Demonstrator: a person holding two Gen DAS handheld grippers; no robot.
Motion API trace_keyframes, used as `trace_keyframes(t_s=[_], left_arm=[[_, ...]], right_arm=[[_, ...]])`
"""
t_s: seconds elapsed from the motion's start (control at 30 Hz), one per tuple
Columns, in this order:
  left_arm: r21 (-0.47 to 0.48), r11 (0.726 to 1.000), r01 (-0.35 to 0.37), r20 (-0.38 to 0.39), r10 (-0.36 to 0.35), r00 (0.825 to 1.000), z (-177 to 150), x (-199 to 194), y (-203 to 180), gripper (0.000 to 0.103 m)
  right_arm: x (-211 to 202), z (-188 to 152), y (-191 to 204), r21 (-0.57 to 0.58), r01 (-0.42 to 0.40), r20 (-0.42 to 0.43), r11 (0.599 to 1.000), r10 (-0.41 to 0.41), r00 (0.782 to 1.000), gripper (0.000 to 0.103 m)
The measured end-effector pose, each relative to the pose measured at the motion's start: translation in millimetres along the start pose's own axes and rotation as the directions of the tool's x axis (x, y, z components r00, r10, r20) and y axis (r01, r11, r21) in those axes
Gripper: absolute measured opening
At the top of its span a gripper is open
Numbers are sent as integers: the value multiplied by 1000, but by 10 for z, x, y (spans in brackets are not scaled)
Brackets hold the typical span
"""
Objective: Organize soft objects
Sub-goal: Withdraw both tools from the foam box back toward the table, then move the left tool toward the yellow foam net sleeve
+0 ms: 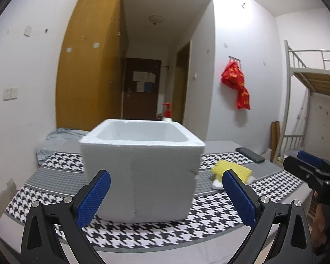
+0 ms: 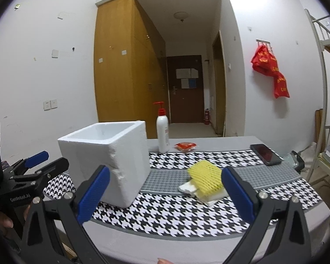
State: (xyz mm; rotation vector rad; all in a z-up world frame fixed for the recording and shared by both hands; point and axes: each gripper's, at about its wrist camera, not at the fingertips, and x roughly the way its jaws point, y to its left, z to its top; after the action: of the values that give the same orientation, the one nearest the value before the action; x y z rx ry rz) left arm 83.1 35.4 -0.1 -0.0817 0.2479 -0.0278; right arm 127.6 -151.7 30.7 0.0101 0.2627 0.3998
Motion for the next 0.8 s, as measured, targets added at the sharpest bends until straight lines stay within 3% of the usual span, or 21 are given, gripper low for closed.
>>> trace_keyframes(t_s=[0.27,0.8], left_arm=[[53,993,104,-28,-103,994,-28,95,-367,102],[123,970,208,-103,-196,975,-172,207,-879,102]], right_arm=[[-179,-28,-209,27,69,-1,997,-69,998,102],[-460,-159,-594,108,152,-10,982,-152,988,102]])
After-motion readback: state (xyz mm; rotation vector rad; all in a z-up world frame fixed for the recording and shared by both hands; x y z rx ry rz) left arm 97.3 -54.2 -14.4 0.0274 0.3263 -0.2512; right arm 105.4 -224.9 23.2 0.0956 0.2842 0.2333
